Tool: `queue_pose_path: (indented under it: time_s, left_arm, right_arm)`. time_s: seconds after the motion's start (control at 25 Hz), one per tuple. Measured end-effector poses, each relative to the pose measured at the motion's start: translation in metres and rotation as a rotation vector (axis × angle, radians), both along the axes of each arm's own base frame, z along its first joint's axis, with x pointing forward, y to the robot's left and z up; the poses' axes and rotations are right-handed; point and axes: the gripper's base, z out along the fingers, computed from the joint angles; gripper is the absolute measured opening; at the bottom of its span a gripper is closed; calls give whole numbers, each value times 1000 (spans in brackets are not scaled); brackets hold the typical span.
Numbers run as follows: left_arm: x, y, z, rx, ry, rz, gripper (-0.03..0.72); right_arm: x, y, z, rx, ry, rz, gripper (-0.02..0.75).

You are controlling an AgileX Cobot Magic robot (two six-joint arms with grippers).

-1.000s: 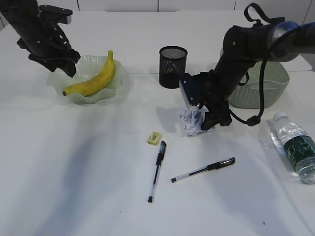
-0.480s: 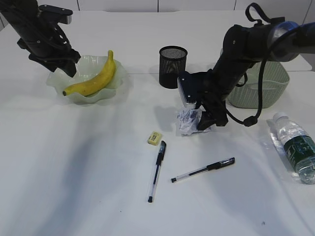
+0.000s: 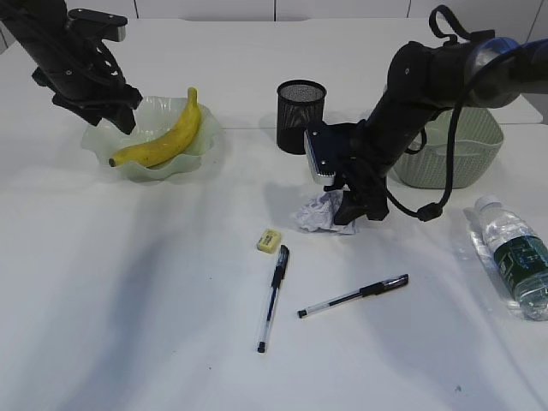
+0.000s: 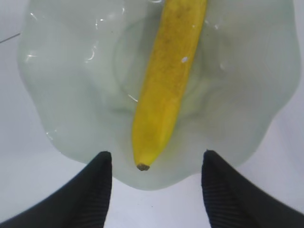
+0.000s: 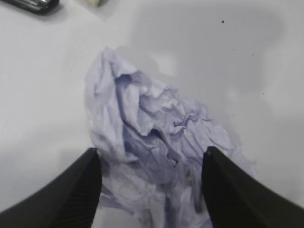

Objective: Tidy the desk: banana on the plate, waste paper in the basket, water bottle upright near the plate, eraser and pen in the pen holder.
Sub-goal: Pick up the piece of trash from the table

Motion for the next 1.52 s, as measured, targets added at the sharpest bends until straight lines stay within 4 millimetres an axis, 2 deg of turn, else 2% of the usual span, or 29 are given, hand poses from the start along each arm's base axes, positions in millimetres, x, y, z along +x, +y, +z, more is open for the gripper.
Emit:
queue_pose_path:
  time_s: [0.24, 0.68, 0.92, 1.52]
  left_arm:
    - [0, 0, 0, -6, 1, 1, 420]
    - [-1, -1, 0, -12, 7, 2, 420]
    - [-1, -1, 0, -17, 10, 3, 420]
    - [-1, -4, 0, -49, 17, 8, 420]
  right_arm:
    - [-1, 0, 0, -1, 9, 3, 337]
    - [-2, 0, 0, -1, 23, 6, 181]
    - [-3, 0, -1, 11, 46, -50, 28]
    - [-3, 0, -1, 58, 124, -278, 11]
